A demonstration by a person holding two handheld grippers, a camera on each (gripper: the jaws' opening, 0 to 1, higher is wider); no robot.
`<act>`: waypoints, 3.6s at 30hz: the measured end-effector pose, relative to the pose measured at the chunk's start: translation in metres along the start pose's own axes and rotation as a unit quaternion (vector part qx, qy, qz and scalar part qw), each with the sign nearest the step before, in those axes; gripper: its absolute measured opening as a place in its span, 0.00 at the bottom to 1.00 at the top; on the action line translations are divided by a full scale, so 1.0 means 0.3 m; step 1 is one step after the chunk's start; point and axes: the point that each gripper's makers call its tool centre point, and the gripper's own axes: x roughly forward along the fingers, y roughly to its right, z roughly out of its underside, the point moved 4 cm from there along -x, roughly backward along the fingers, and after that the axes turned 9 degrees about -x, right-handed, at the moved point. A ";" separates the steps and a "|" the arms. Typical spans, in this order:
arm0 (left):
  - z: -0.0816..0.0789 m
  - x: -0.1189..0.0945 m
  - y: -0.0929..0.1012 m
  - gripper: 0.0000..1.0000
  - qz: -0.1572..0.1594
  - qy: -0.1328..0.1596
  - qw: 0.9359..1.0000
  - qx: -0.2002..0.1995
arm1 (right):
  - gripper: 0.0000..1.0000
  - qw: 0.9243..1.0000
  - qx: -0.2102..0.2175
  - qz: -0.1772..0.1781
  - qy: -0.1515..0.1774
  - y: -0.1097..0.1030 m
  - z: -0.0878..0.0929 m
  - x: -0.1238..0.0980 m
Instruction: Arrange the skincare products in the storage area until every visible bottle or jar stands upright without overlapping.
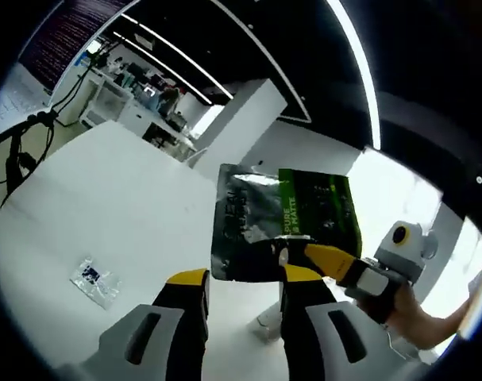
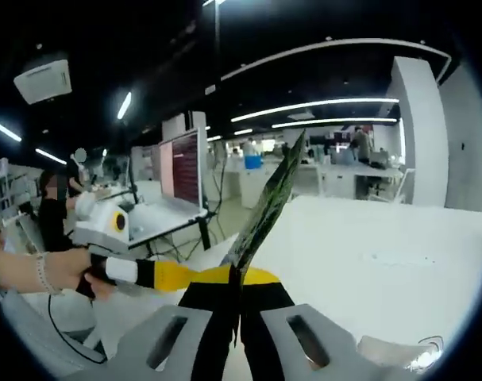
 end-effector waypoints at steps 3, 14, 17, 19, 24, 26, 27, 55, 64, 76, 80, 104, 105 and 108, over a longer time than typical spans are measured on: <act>-0.008 0.001 0.028 0.27 0.020 0.009 1.000 -0.019 | 0.01 0.999 0.025 0.002 0.021 -0.002 -0.025 -0.022; 0.023 0.017 0.166 0.24 0.084 0.007 0.995 -0.057 | 0.01 0.992 0.107 0.008 0.061 -0.019 -0.043 -0.087; 0.024 0.012 0.191 0.25 0.094 0.009 0.994 -0.062 | 0.01 0.987 0.144 0.013 0.074 -0.021 -0.040 -0.106; 0.024 0.007 0.202 0.23 0.098 0.014 0.993 -0.066 | 0.01 0.981 0.175 0.011 0.082 -0.027 -0.038 -0.119; 0.027 0.009 0.231 0.22 0.107 0.023 0.991 -0.077 | 0.01 0.973 0.211 -0.003 0.091 -0.061 -0.039 -0.135; 0.028 0.009 0.242 0.23 0.107 0.024 0.992 -0.066 | 0.01 0.972 0.215 -0.006 0.092 -0.073 -0.041 -0.135; 0.025 0.007 0.248 0.22 0.106 0.029 0.992 -0.067 | 0.01 0.971 0.218 -0.006 0.094 -0.078 -0.042 -0.136; -0.004 -0.017 0.263 0.00 -0.010 0.027 0.962 0.272 | 0.02 0.978 0.205 -0.025 0.036 -0.142 0.026 -0.126; -0.037 -0.030 0.216 0.00 -0.021 0.030 0.965 0.261 | 0.11 0.985 0.166 -0.034 -0.018 -0.149 0.079 -0.151; -0.025 -0.027 0.097 0.00 -0.071 -0.025 0.953 0.294 | 0.08 0.994 0.068 -0.029 -0.082 -0.119 0.169 -0.226; 0.026 -0.010 0.077 0.00 -0.053 -0.048 0.969 0.237 | 0.08 0.994 0.045 -0.024 -0.096 -0.105 0.183 -0.235; 0.297 0.115 0.008 0.00 -0.011 -0.229 0.964 0.132 | 0.11 0.979 -0.040 -0.062 -0.190 -0.110 0.297 -0.247; 0.302 0.123 0.007 0.00 -0.010 -0.235 0.963 0.129 | 0.11 0.978 -0.045 -0.066 -0.192 -0.112 0.299 -0.244; 0.311 0.140 -0.001 0.00 -0.008 -0.250 0.957 0.147 | 0.11 0.974 -0.056 -0.079 -0.203 -0.116 0.313 -0.242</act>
